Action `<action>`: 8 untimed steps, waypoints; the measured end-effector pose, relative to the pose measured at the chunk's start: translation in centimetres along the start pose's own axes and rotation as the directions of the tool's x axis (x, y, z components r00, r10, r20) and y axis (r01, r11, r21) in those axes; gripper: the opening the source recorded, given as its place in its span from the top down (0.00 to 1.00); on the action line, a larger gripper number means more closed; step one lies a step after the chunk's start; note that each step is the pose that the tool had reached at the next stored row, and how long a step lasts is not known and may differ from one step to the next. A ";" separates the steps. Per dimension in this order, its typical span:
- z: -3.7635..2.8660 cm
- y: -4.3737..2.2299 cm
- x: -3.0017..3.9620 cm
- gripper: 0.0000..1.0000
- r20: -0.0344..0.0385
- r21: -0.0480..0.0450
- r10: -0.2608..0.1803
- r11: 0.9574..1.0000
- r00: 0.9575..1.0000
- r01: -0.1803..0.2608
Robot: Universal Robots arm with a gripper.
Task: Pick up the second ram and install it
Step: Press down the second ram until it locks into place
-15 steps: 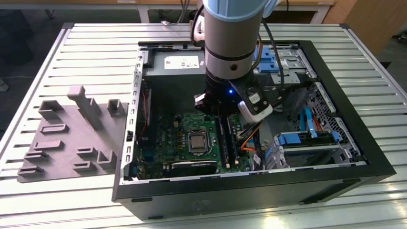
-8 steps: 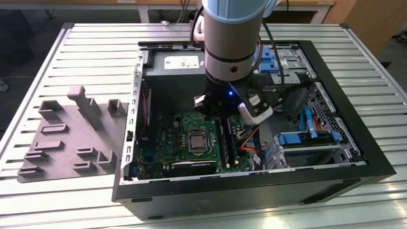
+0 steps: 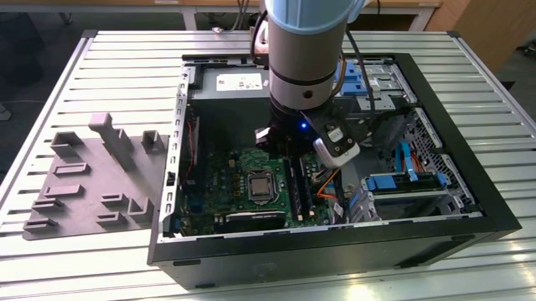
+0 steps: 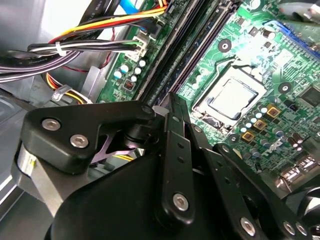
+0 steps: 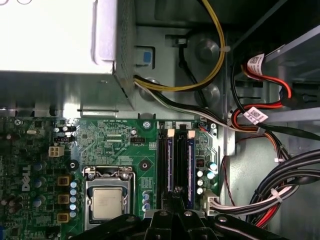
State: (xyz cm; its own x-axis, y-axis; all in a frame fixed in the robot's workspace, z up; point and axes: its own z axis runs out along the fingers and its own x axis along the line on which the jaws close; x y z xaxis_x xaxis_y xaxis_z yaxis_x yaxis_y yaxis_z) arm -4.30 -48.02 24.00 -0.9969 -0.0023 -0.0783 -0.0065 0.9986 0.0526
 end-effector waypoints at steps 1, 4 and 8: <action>0.00 -0.05 0.01 0.89 0.000 0.000 0.000 1.000 1.000 0.000; -0.01 -0.20 0.04 0.89 0.000 0.000 0.000 1.000 1.000 0.000; -0.02 -0.39 0.08 0.89 0.000 0.000 0.000 1.000 1.000 0.000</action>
State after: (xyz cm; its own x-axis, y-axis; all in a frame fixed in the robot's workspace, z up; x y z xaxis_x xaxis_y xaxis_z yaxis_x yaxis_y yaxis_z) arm -4.37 -48.42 24.00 -0.9969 -0.0024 -0.0783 -0.0065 0.9986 0.0526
